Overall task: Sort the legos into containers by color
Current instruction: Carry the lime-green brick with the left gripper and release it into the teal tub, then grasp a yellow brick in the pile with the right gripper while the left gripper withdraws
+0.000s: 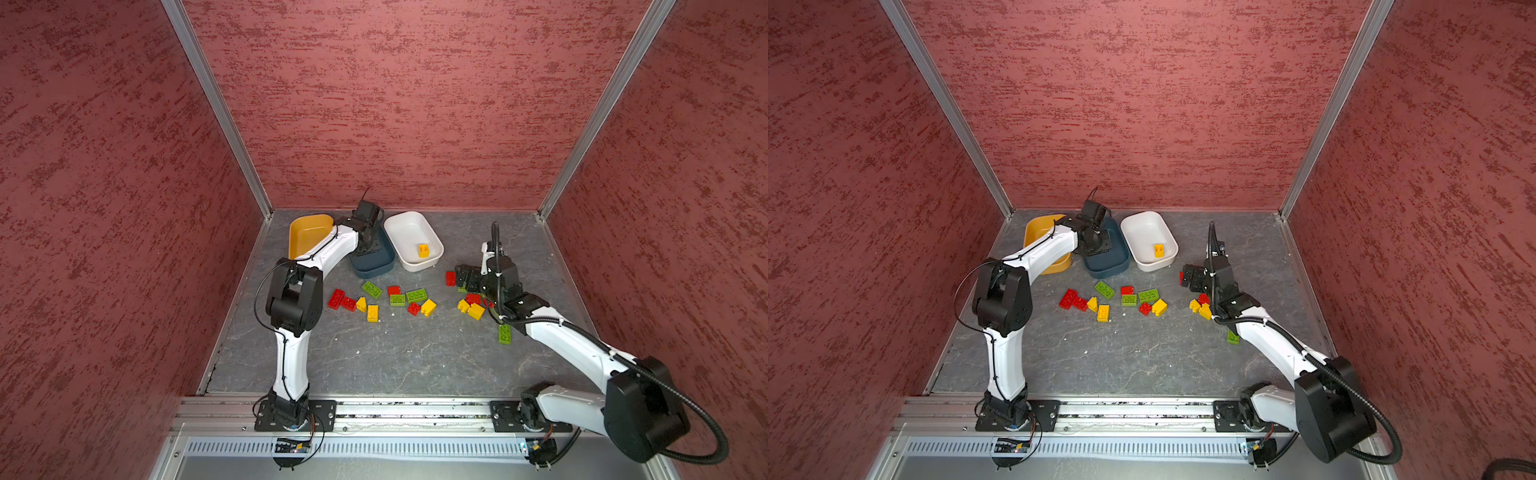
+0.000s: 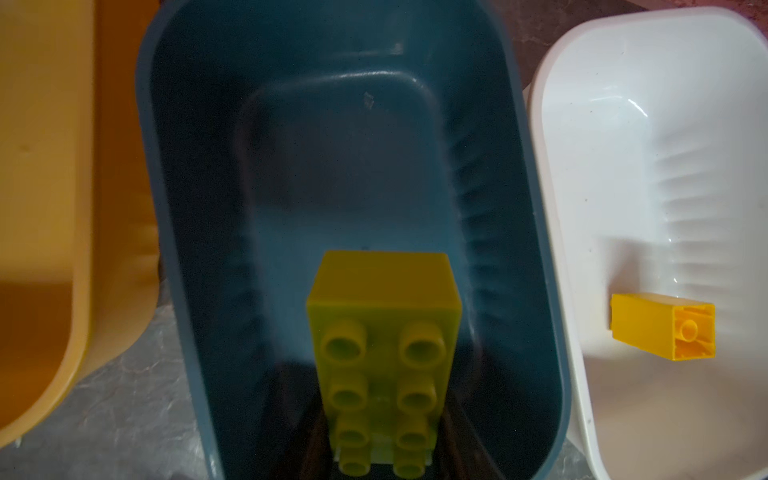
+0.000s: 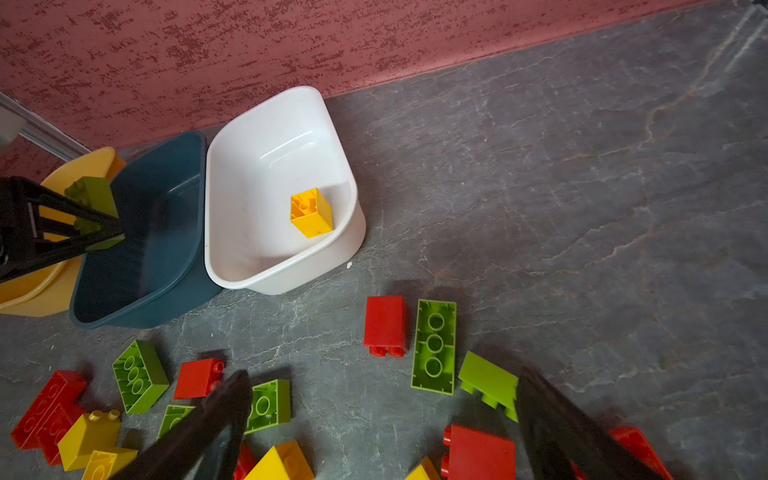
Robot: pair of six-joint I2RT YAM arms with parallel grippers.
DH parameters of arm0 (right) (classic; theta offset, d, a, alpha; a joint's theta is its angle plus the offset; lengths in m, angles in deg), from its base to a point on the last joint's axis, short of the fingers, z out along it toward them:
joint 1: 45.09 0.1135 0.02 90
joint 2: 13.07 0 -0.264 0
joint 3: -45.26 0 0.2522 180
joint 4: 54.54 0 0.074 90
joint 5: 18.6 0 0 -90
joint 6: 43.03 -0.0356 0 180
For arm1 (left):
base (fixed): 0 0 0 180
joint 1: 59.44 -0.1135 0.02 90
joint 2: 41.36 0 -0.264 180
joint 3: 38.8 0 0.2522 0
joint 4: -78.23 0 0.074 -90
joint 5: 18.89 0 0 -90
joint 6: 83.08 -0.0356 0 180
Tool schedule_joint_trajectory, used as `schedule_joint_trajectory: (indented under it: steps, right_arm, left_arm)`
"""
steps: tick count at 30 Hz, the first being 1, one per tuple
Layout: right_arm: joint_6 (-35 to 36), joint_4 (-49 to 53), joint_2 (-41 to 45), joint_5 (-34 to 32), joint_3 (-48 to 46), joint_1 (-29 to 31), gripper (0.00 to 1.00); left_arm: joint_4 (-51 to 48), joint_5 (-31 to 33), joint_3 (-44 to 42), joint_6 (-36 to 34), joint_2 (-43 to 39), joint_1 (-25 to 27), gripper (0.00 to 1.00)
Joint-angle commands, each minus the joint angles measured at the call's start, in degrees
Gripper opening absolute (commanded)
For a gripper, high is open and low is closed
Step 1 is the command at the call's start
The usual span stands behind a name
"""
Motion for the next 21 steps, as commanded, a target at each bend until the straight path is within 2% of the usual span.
schedule_joint_trajectory:
  steps: [1,7,10,13,17,21]
  right_arm:
    - [-1.8,2.17,1.59,-0.94,0.57,0.33,0.99]
    - [0.63,5.62,1.94,0.04,0.71,0.33,0.99]
    - [1.07,6.57,1.96,1.73,0.38,0.38,0.99]
    - [1.74,5.86,1.75,5.59,-0.25,0.41,0.99]
    - [3.21,2.97,0.41,11.91,-1.14,1.03,0.98]
    - [4.27,4.71,-3.95,15.21,1.08,3.25,0.95]
  left_arm:
    - [-1.45,0.01,4.56,-3.29,1.79,0.15,0.4]
    - [1.59,2.3,3.28,-6.87,-0.22,2.28,0.74]
    - [3.64,2.36,0.36,-7.38,-2.68,3.03,1.0]
    - [7.6,3.91,-4.47,-7.85,-6.86,4.28,0.99]
    - [12.28,2.7,-10.01,-7.37,-11.99,4.92,0.99]
    - [17.92,6.74,-16.93,-4.44,-17.34,5.79,0.99]
